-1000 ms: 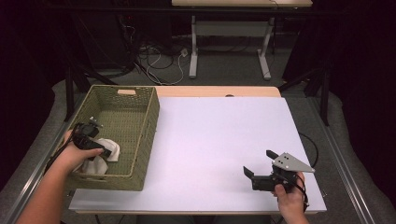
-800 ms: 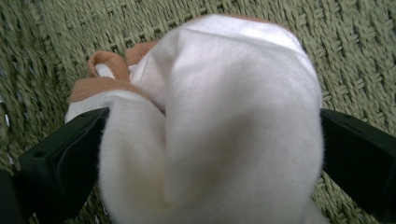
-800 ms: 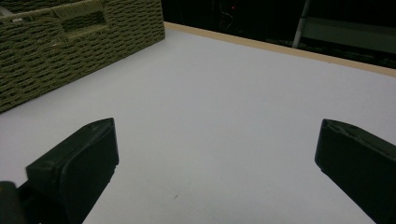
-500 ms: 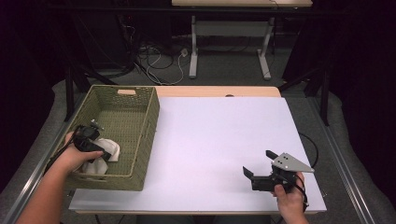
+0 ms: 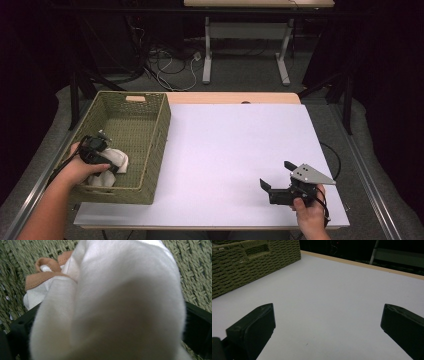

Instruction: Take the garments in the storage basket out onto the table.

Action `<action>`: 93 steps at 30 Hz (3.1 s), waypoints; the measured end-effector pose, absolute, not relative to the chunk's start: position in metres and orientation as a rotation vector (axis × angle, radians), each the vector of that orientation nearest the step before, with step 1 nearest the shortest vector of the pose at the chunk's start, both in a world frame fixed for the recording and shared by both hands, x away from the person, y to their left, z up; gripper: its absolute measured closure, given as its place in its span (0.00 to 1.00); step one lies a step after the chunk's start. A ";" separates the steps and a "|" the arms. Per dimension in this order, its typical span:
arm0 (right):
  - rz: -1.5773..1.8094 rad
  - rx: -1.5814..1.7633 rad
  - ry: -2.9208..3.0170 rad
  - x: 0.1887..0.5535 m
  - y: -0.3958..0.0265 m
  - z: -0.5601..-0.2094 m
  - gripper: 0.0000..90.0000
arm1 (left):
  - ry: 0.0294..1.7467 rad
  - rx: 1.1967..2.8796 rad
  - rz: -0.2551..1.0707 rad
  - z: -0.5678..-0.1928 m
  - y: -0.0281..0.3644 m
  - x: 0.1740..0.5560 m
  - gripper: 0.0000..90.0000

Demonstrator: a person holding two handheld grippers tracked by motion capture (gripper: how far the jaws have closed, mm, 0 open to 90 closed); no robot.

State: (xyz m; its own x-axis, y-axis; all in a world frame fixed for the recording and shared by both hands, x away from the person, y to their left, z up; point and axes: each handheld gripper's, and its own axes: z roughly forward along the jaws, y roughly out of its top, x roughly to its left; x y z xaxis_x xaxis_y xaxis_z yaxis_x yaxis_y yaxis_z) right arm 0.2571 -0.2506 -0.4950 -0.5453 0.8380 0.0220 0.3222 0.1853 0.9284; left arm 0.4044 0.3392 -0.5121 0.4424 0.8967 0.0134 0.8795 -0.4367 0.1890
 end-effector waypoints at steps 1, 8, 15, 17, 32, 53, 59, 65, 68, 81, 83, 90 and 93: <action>1.344 1.089 1.965 0.257 -0.251 -0.495 0.00 | 1.573 2.534 0.167 -0.512 0.339 0.404 0.01; 1.350 1.087 1.964 0.257 -0.250 -0.495 0.00 | 1.556 2.550 0.157 -0.514 0.339 0.405 0.01; 1.346 1.091 1.968 0.257 -0.250 -0.496 0.00 | 1.555 2.593 0.185 -0.518 0.337 0.405 0.01; 1.345 1.088 1.968 0.257 -0.250 -0.496 0.00 | 1.563 2.601 0.198 -0.518 0.336 0.405 0.03; 1.350 1.096 1.970 0.258 -0.250 -0.497 0.00 | 1.567 2.611 0.222 -0.522 0.333 0.403 0.22; 1.325 1.092 1.993 0.259 -0.250 -0.499 0.00 | 1.529 2.685 0.266 -0.519 0.332 0.402 0.68; 1.327 1.097 1.990 0.259 -0.249 -0.499 0.00 | 1.542 2.685 0.293 -0.519 0.331 0.402 0.74; 1.321 1.093 1.993 0.259 -0.249 -0.500 0.00 | 1.535 2.686 0.309 -0.517 0.331 0.403 0.79; 1.327 1.094 1.991 0.260 -0.249 -0.500 0.00 | 1.538 2.672 0.308 -0.516 0.331 0.403 0.81; 1.320 1.091 1.997 0.260 -0.249 -0.500 0.00 | 1.595 2.599 0.275 -0.514 0.334 0.403 0.85; 1.321 1.096 1.997 0.260 -0.249 -0.500 0.00 | 1.594 2.589 0.274 -0.513 0.335 0.403 0.85; 1.322 1.101 1.997 0.260 -0.249 -0.500 0.00 | 1.592 2.572 0.279 -0.511 0.337 0.404 0.86; 1.321 1.100 1.998 0.260 -0.249 -0.500 0.00 | 1.610 2.538 0.275 -0.510 0.338 0.403 0.86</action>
